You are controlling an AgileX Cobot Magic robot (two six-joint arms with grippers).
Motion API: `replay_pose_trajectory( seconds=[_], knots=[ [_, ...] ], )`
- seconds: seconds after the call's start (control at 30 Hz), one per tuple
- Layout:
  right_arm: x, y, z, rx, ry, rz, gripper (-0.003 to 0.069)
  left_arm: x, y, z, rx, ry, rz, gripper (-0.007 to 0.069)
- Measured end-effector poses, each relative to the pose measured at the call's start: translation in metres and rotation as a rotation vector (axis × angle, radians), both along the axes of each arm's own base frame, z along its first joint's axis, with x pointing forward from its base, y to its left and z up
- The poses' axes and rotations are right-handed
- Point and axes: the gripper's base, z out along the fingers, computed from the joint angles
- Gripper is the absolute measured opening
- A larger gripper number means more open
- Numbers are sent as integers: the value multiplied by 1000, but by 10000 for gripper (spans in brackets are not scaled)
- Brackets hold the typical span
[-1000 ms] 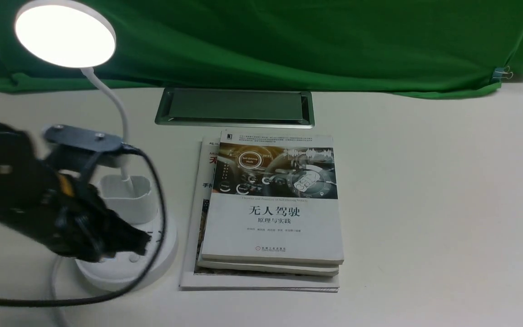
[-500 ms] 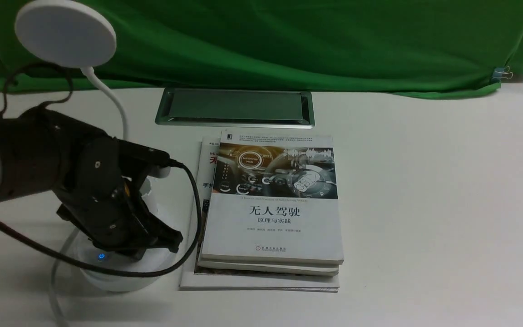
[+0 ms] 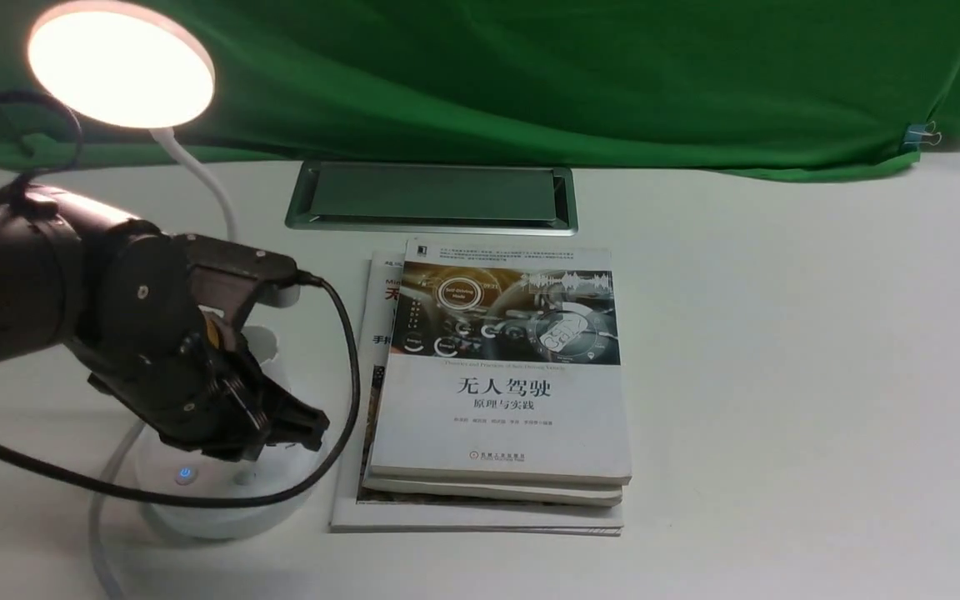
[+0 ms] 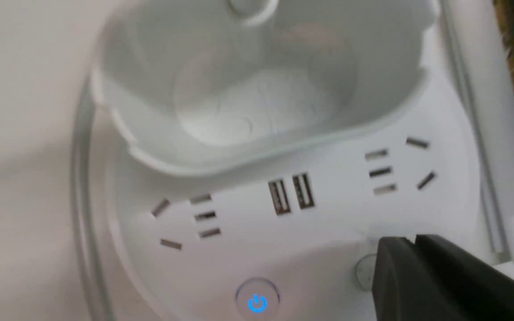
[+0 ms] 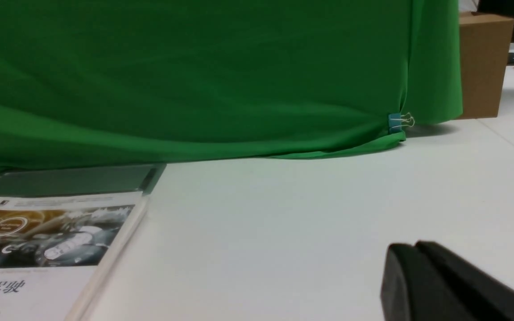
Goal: Turn off the desk lamp on the white desktop by hand.
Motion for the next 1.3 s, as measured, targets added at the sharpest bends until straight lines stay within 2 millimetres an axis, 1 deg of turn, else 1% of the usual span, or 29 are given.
replay_pose_trajectory(
  seconds=[0.07,0.17,0.3,0.57,0.77,0.87,0.97,1.1,1.17,1.2,1.23,1.27,1.3],
  knots=[
    [0,0,0,0,0,0,36,-2,1,-4,0,1,0,13],
    [0,0,0,0,0,0,36,-9,3,-18,3,17,5,13],
    [0,0,0,0,0,0,36,-8,3,-23,-5,-2,7,13],
    [0,0,0,0,0,0,36,-6,4,-23,-8,0,2,13],
    [0,0,0,0,0,0,36,-1,11,-30,-41,50,4,13],
    [0,0,0,0,0,0,36,1,11,-29,-50,57,8,13],
    [0,0,0,0,0,0,36,2,12,-25,-46,56,2,13],
    [0,0,0,0,0,0,36,-1,13,-12,-49,33,-2,13],
    [0,0,0,0,0,0,36,-4,14,0,-53,-6,-7,13],
    [0,0,0,0,0,0,36,-4,14,1,-54,-12,-7,13],
    [0,0,0,0,0,0,36,-6,15,9,-60,-40,-8,13],
    [0,0,0,0,0,0,36,-11,16,22,-73,-82,-6,13],
    [0,0,0,0,0,0,36,-12,17,25,-76,-93,-5,13]
  ],
)
